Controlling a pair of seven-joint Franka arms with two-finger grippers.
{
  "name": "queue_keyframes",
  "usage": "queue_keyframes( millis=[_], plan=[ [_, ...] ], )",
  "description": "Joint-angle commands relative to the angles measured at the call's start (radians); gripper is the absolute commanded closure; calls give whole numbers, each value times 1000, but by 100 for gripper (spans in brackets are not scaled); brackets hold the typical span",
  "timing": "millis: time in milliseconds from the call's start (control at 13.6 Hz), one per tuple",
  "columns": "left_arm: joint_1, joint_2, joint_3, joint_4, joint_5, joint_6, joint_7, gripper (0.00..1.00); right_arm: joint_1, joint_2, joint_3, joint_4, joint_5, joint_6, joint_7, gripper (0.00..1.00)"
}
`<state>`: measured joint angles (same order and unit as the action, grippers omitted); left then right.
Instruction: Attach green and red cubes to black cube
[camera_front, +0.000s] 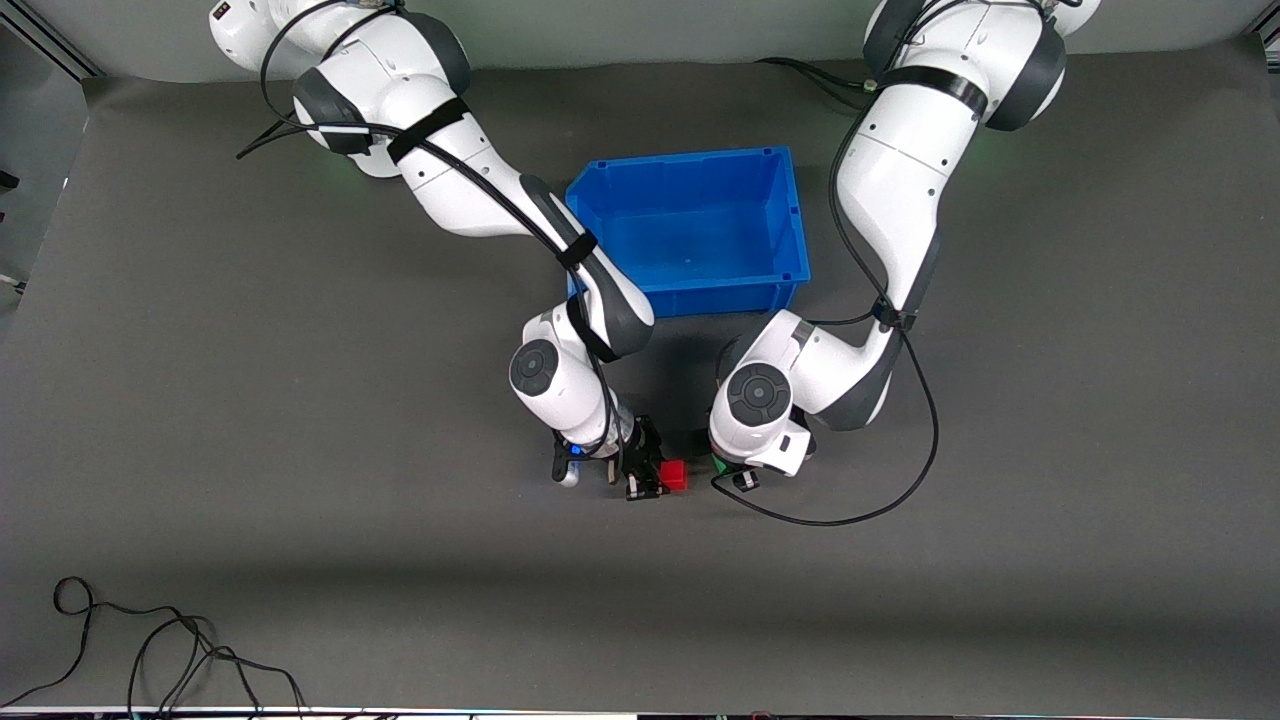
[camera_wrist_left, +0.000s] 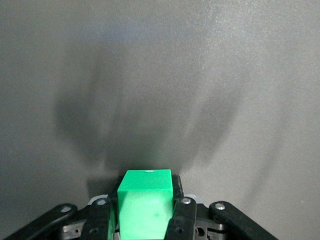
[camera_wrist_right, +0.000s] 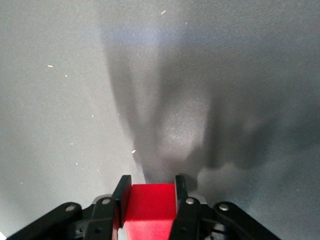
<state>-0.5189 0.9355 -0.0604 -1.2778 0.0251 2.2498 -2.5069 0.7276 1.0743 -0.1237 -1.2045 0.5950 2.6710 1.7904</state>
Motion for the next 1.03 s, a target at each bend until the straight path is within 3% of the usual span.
queue_keyframes(
  millis=[0, 221, 959],
  plan=[
    [5, 8, 7, 51, -11, -3, -41, 100, 3, 0, -2, 16, 9, -25, 0, 100],
    [7, 13, 8, 55, -11, 1, -46, 100, 1, -2, -8, 20, -70, -161, 1, 100],
    [-6, 36, 5, 95, -5, 7, -47, 100, -11, 0, -8, 19, -69, -155, 3, 100]
  ],
)
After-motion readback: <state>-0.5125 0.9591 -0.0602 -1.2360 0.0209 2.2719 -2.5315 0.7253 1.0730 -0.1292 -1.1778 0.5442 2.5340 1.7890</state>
